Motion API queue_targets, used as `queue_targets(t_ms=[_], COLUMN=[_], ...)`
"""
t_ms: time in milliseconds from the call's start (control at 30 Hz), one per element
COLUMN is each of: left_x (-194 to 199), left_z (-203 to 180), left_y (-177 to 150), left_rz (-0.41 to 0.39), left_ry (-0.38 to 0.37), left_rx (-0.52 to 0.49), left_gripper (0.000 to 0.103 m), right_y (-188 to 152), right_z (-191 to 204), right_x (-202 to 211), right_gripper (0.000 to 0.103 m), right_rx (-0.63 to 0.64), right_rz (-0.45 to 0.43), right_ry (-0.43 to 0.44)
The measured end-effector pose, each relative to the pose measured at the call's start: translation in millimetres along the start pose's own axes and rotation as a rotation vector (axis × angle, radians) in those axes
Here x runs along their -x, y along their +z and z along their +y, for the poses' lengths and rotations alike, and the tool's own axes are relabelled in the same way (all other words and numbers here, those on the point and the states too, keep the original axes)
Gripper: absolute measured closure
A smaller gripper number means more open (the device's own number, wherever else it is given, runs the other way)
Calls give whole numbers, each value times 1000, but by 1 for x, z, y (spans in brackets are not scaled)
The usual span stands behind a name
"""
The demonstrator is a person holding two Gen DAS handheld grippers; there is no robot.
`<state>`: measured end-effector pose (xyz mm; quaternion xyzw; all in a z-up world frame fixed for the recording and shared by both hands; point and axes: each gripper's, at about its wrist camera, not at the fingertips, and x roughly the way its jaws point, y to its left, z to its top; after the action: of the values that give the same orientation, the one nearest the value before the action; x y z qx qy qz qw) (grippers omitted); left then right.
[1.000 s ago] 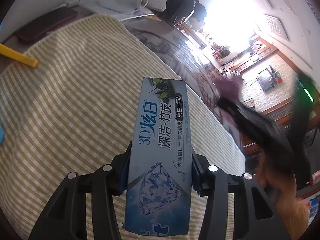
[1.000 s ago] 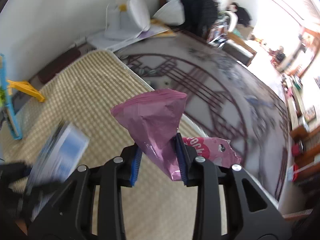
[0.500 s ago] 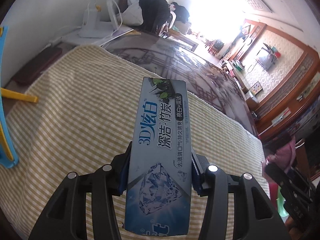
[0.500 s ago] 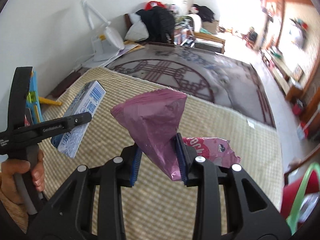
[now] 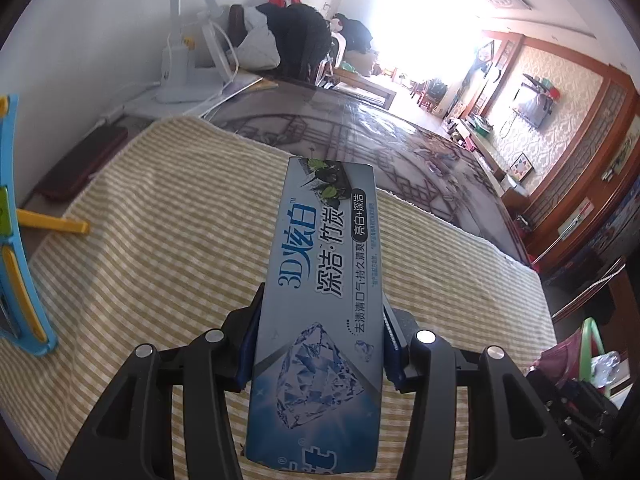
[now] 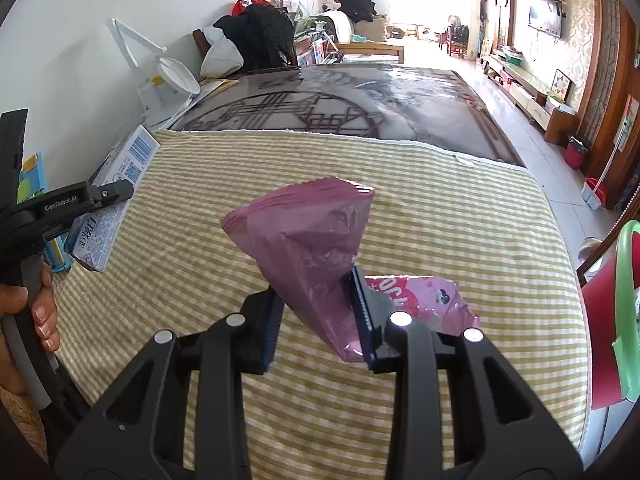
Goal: Collect trash
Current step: 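Carry both items over the red bucket and open both grippers to drop them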
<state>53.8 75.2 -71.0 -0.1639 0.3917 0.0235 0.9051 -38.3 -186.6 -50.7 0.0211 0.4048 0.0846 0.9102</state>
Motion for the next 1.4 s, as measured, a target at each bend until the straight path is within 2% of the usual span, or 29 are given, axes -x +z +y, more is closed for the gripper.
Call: queue_targets(t_ms=[200, 433, 600, 667, 767, 900, 1067, 1100, 1133, 1200, 1267, 1300, 1367, 1400], left_x=[5, 6, 10, 13, 16, 18, 20, 19, 18, 16, 13, 11, 5, 5], left_z=[-12, -54, -119, -148, -193, -258, -342, -358, -375, -403, -432, -443, -461, -465], left_y=[-4, -22, -45, -51, -57, -68, -88, -92, -97, -105, -116, -121, -131, -134], left_rz=[-28, -24, 5, 18, 46, 87, 130, 138, 152, 176, 194, 202, 216, 209], left_ry=[26, 38, -83, -143, -256, -362, -491, -513, -539, -573, -604, -618, -624, -619], left_rx=[-71, -181, -251, -269, -272, -327, -449, -472, -495, -533, -582, -609, -664, -680], left_gripper=[56, 56, 56, 56, 56, 56, 56, 56, 56, 56, 56, 54, 30, 29], right_y=[3, 2, -3, -9, -18, -35, -50, -52, -53, -61, -64, -64, -65, -65], right_z=[-16, -86, -174, -210, -247, -289, -319, -323, -325, -333, -336, -337, -337, -337], right_x=[25, 75, 120, 136, 144, 142, 141, 143, 145, 154, 160, 163, 168, 170], right_gripper=[71, 71, 71, 71, 70, 70, 69, 64, 55, 49, 33, 20, 18, 16], right_rx=[-1, -153, -326, -418, -477, -599, -673, -691, -711, -745, -765, -771, -778, -778], right_rz=[-76, -159, -241, -277, -265, -240, -218, -228, -248, -293, -317, -326, -345, -347], right_ry=[-39, -113, -271, -289, -372, -377, -386, -396, -399, -412, -473, -500, -542, -564])
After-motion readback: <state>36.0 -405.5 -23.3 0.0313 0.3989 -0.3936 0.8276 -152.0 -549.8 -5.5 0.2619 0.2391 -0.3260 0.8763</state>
